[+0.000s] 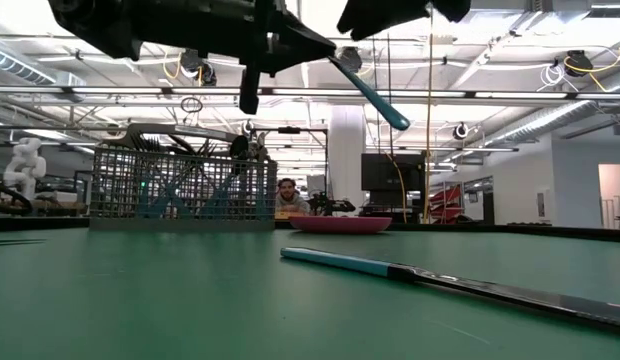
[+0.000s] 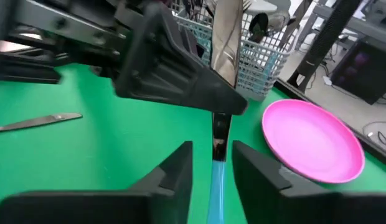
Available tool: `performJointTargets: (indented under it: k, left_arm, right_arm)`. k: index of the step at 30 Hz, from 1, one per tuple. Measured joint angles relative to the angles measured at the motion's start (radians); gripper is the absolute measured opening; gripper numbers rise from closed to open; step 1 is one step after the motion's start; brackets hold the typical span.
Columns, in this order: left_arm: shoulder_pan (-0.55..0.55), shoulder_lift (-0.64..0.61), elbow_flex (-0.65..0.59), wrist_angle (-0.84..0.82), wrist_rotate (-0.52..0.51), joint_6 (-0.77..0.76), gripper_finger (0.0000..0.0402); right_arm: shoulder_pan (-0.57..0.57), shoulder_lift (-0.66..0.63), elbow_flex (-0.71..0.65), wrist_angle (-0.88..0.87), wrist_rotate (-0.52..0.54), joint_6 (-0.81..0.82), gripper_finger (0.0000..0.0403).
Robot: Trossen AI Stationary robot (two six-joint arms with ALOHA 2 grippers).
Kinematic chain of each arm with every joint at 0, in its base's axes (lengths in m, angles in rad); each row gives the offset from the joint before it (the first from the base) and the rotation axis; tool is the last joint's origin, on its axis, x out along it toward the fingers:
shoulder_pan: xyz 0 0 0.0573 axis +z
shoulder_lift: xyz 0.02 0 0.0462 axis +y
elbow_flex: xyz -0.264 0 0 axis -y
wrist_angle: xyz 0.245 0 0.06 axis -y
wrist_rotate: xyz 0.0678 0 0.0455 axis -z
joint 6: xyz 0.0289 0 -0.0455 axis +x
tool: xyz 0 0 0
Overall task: Sort silverware
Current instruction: Put the blue knife into the gray silverware holder
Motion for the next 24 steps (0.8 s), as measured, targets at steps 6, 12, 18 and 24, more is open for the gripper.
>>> performJointTargets:
  k: [6, 12, 18, 24]
  left_arm:
    - [0.053, -0.021, 0.000, -0.024, 0.030, 0.014, 0.0001]
    - [0.108, -0.146, -0.001, -0.124, 0.035, 0.128, 0.0001]
    - [0.163, -0.358, 0.002, -0.362, -0.055, 0.278, 0.0001]
    - [0.254, -0.497, 0.091, -0.659, -0.180, 0.412, 0.0000]
  right_arm:
    - [0.047, -0.081, 0.000, -0.112, 0.006, 0.012, 0.0157]
    - [0.147, -0.132, 0.000, -0.412, 0.130, 0.266, 0.0172]
    - [0.210, -0.128, -0.045, -0.651, 0.207, 0.550, 0.0169]
    - [0.189, -0.153, -0.102, -0.776, 0.180, 0.702, 0.0165]
